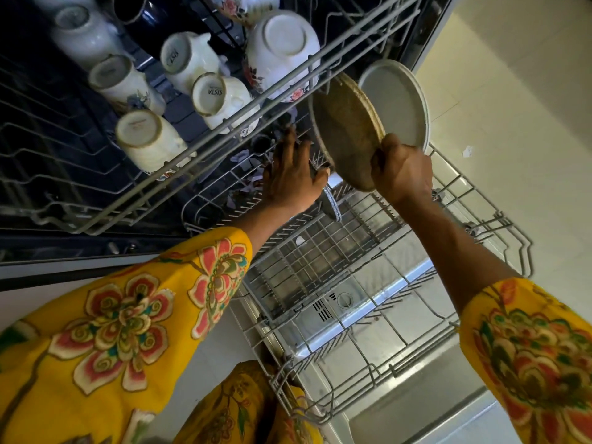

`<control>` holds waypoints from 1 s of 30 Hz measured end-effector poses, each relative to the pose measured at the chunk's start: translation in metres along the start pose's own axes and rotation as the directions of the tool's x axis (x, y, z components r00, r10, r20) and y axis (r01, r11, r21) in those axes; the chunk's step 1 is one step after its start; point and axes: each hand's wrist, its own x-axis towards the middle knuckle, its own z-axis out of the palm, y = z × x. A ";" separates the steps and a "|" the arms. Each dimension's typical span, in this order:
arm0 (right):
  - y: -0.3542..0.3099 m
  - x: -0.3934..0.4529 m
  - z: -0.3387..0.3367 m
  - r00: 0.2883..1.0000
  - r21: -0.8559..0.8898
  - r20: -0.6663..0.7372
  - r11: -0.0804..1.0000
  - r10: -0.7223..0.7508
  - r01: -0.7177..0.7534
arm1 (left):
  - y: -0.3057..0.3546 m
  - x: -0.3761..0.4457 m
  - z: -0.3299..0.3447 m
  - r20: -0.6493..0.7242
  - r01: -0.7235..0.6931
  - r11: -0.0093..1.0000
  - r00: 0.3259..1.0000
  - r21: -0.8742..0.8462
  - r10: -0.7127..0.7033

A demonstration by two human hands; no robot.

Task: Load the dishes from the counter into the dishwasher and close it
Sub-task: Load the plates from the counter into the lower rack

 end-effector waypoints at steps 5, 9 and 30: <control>0.004 0.004 -0.005 1.000 -0.059 0.028 0.998 -0.005 0.007 | -0.002 0.000 -0.001 0.023 -0.001 1.000 1.000 -0.002 0.001; 0.000 0.007 0.003 0.998 -0.081 0.066 0.997 -0.005 0.011 | -0.004 0.001 -0.001 0.037 -0.005 1.000 0.999 -0.005 0.005; 0.001 -0.002 0.010 0.988 -0.057 0.139 0.997 0.060 -0.053 | -0.008 0.005 0.004 0.019 -0.036 0.999 0.999 -0.039 0.036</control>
